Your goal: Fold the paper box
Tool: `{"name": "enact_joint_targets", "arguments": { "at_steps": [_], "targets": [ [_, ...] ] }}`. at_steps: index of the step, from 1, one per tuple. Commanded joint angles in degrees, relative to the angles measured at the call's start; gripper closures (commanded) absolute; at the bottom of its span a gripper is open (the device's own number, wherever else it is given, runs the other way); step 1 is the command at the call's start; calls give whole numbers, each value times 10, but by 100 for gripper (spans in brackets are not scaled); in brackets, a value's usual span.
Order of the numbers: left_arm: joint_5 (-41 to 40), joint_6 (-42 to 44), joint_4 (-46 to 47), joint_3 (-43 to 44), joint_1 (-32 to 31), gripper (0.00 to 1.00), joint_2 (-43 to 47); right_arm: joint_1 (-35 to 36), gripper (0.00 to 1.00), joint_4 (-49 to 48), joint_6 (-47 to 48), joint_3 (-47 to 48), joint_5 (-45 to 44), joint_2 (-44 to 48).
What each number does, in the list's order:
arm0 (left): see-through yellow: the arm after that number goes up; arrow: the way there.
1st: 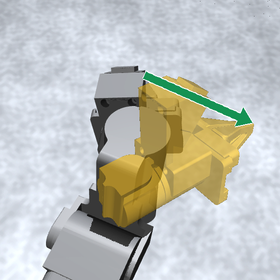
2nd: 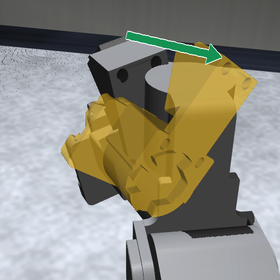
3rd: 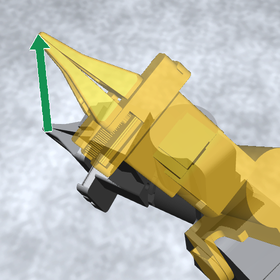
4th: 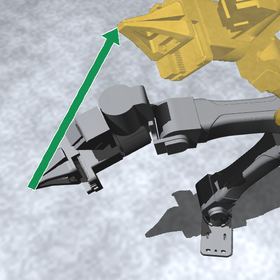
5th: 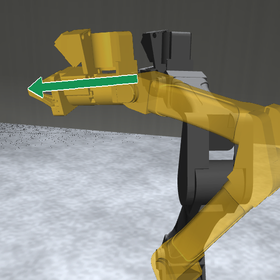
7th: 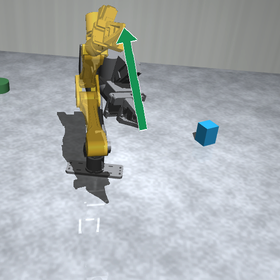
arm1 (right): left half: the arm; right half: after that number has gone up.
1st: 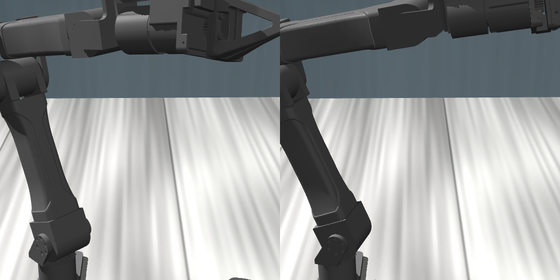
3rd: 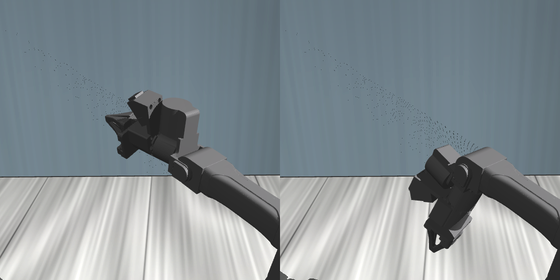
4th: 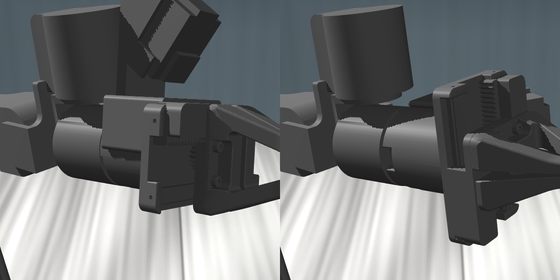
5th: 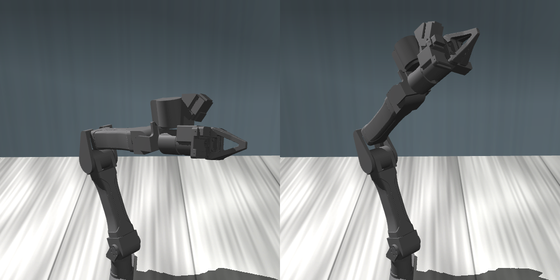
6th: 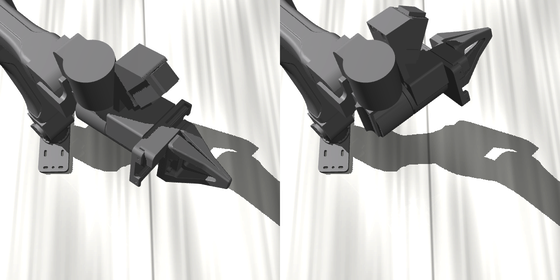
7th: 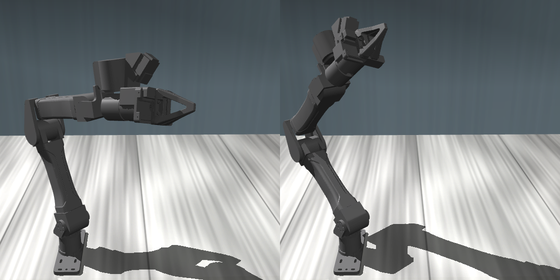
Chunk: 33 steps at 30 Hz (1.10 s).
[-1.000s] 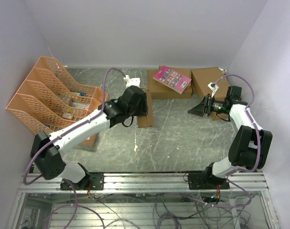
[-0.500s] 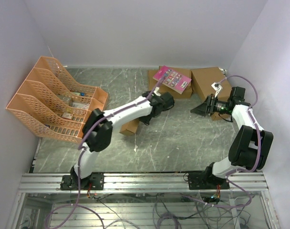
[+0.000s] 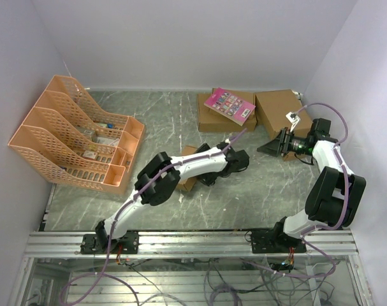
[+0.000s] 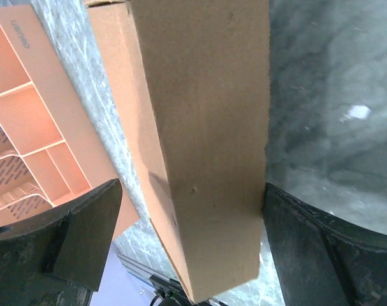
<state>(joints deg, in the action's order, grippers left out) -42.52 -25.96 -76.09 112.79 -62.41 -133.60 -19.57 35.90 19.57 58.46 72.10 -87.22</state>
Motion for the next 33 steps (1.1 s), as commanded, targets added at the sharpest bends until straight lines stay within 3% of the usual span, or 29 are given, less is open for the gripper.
{"name": "enact_joint_targets", "arguments": {
  "at_steps": [1,11,16,19,20,24,27,30,33],
  "targets": [
    [4,11,18,12,-26,0,-1,-13,31,18,17,10,17,-6],
    [89,73,114,-69,-70,0,65,-19,31,22,23,11,18,-4],
    [177,75,249,-168,-61,0,200,-17,32,55,85,10,16,-3],
    [241,52,351,-254,-16,2,305,-14,42,88,166,7,13,-3],
    [268,40,388,-291,6,4,343,-9,52,101,199,6,16,-2],
    [383,-27,564,-476,127,18,503,28,84,168,369,-22,37,14],
    [444,-79,642,-619,236,45,584,87,100,244,552,-44,36,26],
    [475,-99,656,-690,308,66,616,188,100,273,687,-60,-4,26],
    [462,-91,638,-718,334,76,611,288,100,214,736,-92,-68,41]
  ]
}}
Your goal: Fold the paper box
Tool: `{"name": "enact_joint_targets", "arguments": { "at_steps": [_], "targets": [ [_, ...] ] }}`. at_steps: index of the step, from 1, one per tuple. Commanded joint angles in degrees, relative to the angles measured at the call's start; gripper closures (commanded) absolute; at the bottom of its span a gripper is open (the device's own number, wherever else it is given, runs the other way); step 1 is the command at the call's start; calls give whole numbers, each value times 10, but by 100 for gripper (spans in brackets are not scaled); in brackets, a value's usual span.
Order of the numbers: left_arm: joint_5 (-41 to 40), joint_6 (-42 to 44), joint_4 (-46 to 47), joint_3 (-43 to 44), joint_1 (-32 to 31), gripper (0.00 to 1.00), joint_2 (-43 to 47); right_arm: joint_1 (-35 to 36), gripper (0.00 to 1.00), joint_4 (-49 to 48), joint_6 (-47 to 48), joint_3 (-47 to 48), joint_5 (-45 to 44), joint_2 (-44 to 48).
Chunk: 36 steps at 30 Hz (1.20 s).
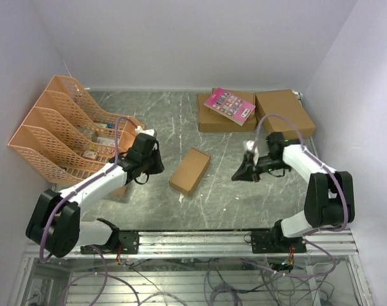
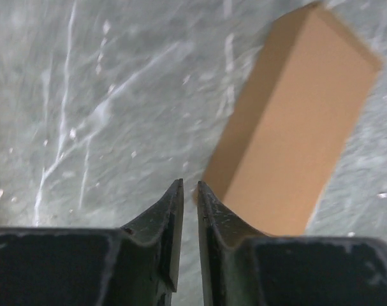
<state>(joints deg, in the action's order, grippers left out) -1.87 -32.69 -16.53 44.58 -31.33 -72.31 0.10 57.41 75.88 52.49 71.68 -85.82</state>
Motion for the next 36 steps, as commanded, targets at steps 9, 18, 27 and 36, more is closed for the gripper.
{"name": "enact_joint_targets", "arguments": {
  "at_steps": [9,18,27,36],
  "targets": [
    [123,-7,97,-44,32,81,-105,371,100,-442,-32,-134,-300,60],
    [167,-5,117,-30,-2,82,-173,469,100,-523,-70,-64,-431,-99],
    [140,-19,108,-7,-52,81,-202,442,100,-525,-126,-72,-417,-83],
    [58,10,2,16,37,63,-90,255,85,-277,-90,-38,-288,47]
  ]
}}
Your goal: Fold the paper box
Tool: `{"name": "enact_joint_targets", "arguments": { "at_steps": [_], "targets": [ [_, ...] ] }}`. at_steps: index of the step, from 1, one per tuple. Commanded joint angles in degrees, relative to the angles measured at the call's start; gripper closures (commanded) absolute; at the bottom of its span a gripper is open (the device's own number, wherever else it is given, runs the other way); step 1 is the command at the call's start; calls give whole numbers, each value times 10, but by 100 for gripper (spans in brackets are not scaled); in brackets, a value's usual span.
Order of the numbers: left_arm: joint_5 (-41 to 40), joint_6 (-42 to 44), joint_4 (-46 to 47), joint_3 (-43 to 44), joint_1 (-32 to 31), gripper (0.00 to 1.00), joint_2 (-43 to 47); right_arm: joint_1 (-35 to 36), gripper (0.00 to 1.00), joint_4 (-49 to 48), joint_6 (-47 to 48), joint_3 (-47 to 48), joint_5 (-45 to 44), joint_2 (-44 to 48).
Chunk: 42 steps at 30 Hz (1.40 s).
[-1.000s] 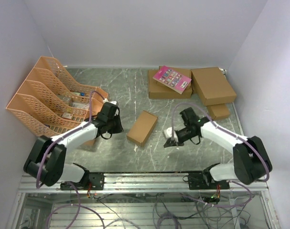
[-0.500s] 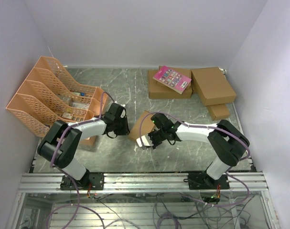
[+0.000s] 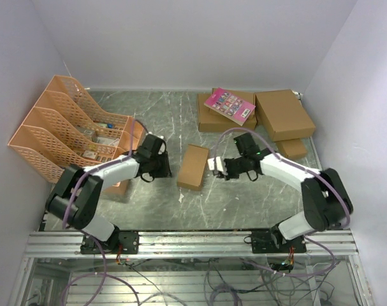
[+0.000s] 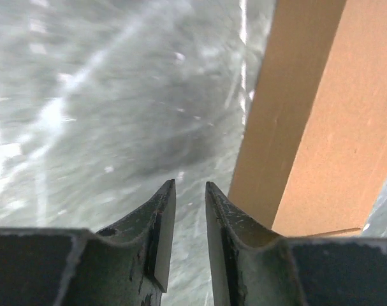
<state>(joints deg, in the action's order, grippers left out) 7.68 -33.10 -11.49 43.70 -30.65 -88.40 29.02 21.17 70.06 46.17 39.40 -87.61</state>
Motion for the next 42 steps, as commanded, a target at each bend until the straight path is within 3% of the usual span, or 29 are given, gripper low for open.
{"name": "enact_joint_targets", "arguments": {
  "at_steps": [1,6,8,11,13,18,24,31,34,42],
  "targets": [
    [-48,18,-57,32,33,62,91,-41,82,84,-77,36,3,84],
    [-82,51,-77,72,33,52,224,-116,66,148,-211,139,1,123],
    [-93,63,-74,86,33,39,281,-153,48,152,-249,184,16,146],
    [-89,83,-28,92,34,3,366,-184,19,143,-288,234,-1,183],
    [-90,86,-4,94,33,6,420,-191,3,130,-332,272,-36,204],
    [-110,85,-17,165,34,6,467,-196,0,149,-505,436,-135,184],
    [-67,89,-118,315,33,6,410,-198,0,159,-634,558,-185,166],
    [-18,88,-137,380,34,6,384,-215,0,128,-643,550,-230,193],
    [-10,87,-147,384,34,6,378,-215,0,113,-686,535,-258,208],
    [8,76,-149,374,33,6,363,-218,0,148,-694,557,-292,213]
  ]
}}
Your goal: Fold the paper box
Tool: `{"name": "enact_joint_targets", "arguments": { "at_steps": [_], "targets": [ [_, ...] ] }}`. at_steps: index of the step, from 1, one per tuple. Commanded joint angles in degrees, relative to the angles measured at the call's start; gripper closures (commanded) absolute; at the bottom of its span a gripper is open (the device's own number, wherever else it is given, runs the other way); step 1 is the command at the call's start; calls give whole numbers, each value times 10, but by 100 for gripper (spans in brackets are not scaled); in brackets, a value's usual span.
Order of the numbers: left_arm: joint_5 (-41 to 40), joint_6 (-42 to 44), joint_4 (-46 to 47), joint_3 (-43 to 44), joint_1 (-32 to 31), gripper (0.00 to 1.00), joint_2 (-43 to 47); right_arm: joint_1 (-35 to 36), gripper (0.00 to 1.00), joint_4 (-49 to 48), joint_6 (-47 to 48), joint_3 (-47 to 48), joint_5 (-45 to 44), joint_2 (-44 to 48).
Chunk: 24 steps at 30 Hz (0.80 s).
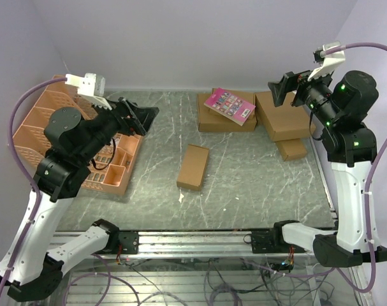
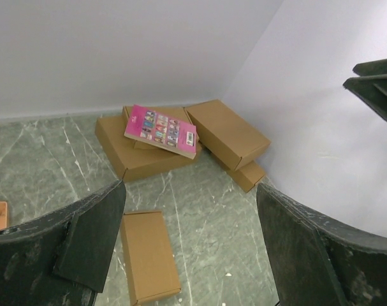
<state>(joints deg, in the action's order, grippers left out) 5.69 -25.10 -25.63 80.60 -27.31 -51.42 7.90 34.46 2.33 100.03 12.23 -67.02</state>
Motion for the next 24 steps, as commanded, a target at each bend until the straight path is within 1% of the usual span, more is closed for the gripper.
{"name": "enact_joint_targets", "arguments": {
  "at_steps": [1,9,16,20,24],
  "targets": [
    [30,-6,-6,3,0,6,-8,-9,0,17,-17,20,-15,7],
    [42,-32,12,-28,0,6,-3,-40,0,22,-14,2,44,11],
    [44,-26,-3,-31,0,6,0,-81,0,13,-30,-11,83,10],
    [51,-21,-6,-30,0,6,-9,-110,0,8,-38,-9,114,2],
    [55,-11,-1,-27,1,6,-20,-136,0,-2,-47,-19,128,5]
  ]
}}
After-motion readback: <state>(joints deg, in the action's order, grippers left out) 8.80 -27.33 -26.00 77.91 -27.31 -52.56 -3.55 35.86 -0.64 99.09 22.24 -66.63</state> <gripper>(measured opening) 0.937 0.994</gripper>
